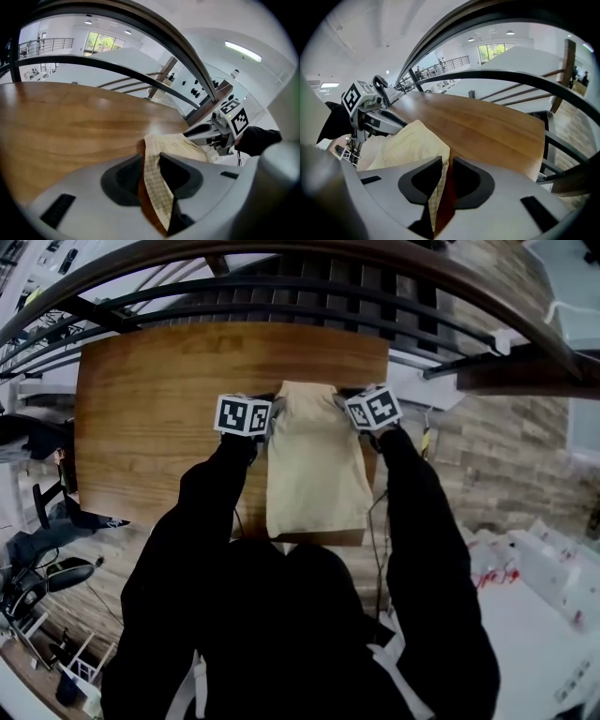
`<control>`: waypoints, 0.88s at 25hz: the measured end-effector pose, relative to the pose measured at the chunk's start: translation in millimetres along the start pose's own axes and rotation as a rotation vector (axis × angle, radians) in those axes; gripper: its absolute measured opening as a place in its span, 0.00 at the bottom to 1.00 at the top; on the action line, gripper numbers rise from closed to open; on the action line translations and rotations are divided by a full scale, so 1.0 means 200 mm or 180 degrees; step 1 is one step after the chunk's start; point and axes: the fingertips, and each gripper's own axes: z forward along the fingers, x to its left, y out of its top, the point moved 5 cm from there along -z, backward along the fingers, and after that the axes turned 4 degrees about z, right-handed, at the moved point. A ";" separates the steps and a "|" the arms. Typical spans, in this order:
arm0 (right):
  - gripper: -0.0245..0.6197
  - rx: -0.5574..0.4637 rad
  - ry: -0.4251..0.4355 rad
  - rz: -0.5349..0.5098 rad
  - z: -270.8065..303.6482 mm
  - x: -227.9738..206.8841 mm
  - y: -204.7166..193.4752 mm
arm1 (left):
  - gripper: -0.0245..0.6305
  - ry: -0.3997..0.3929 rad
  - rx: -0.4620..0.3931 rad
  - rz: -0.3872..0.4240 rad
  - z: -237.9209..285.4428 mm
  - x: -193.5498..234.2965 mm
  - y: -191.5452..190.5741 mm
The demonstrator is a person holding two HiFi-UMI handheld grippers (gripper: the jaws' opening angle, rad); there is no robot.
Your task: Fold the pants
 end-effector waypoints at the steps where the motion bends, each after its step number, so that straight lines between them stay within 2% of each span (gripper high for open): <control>1: 0.14 0.0011 -0.0017 -0.0016 0.01 0.01 0.00 | 0.21 -0.0048 -0.0010 0.0006 0.01 0.01 -0.01; 5: 0.08 0.0006 -0.0038 -0.0028 0.03 0.01 0.00 | 0.20 -0.0177 0.0060 0.0094 0.04 0.03 -0.01; 8: 0.06 -0.0043 -0.0088 -0.0140 -0.02 -0.05 0.00 | 0.08 -0.0143 0.0178 0.0320 0.08 -0.03 0.03; 11: 0.05 -0.0192 -0.0134 -0.0185 -0.06 -0.05 0.02 | 0.05 -0.0092 0.0127 0.0411 0.06 -0.05 0.06; 16: 0.05 -0.0219 -0.0115 -0.0250 -0.13 -0.03 0.08 | 0.05 0.0001 0.0078 0.0542 -0.01 -0.08 0.12; 22: 0.05 -0.0314 0.0019 -0.0426 -0.23 0.02 0.09 | 0.05 0.0125 0.0009 0.0829 -0.08 -0.16 0.14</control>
